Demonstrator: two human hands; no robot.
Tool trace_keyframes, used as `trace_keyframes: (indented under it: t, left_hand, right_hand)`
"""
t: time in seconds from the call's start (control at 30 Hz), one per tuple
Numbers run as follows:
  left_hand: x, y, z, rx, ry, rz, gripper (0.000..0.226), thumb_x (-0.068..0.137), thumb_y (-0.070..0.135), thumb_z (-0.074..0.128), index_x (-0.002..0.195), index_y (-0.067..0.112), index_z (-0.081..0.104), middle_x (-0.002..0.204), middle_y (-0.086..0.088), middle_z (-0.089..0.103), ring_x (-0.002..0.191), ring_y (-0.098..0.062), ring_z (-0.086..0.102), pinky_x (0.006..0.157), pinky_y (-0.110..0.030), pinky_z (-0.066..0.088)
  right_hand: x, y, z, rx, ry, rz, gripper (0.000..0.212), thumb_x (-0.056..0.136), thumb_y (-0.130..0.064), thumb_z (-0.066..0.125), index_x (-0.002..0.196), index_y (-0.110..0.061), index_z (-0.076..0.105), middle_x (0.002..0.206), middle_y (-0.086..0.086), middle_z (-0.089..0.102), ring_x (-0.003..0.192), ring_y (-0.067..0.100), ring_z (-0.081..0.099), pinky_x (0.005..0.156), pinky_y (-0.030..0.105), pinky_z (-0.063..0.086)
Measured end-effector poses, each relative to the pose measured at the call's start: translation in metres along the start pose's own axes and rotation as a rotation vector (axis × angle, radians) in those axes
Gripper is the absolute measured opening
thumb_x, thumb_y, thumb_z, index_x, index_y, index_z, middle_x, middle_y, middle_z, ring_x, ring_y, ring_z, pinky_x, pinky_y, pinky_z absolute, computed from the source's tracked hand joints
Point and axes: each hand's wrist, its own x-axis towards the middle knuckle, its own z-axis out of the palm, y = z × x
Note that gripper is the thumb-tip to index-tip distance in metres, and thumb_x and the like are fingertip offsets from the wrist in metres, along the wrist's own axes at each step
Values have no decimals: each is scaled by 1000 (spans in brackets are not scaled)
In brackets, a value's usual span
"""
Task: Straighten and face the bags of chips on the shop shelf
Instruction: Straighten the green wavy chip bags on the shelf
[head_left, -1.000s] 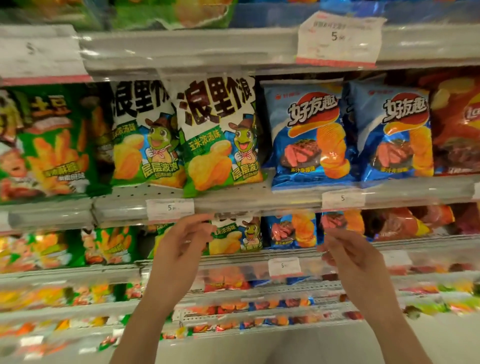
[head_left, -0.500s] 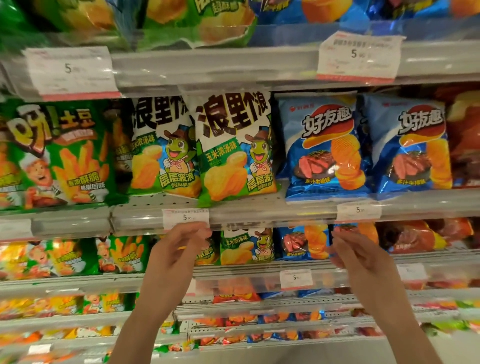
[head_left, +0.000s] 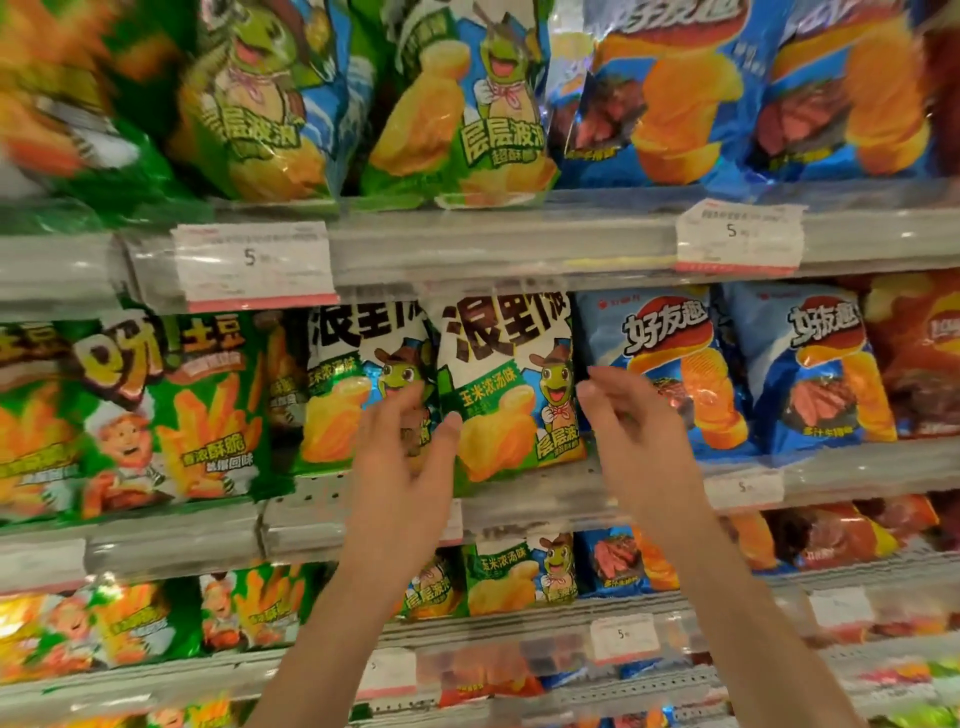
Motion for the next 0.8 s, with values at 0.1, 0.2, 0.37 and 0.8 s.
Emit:
trace_keyframes:
  t: [0.1,0.2,0.37,0.8]
  left_hand:
    - [18,11,24,1,15,17,66,93,53,56,151,27,36,147,6,42,135,-10,43,114,-39,38]
    - [30,22,39,-42,42,49,62,95,47,56,151,33,32,150,8,43,139,-10,39,118,-40,33]
    - [49,35,50,-155,-4,-60,67,86,62,53,146,34,40,145,7,50,136,-13,45,116,-41,35]
    - [66,48,65,-189,-133,-351,74,100,62,30,160,27,4,164,0,25,150,-24,25,119,-37,20]
  right_hand:
    - [33,-6,25,6,-77,-27,30,98,-52,55,124,-37,56,116,-20,66,107,-11,59,88,8,45]
    - [53,-3,38,80,-120,29,39,95,-49,61,126,-24,56,110,-17,67,104,-6,62,86,11,47]
    - [61,6,28,122,-45,71,22,98,-31,62,115,-17,60,97,-16,67,79,-20,60,61,-2,41]
    - [76,5,30,201,-132,215,50,96,-54,55,136,-28,45,121,-11,62,110,8,57,90,24,41]
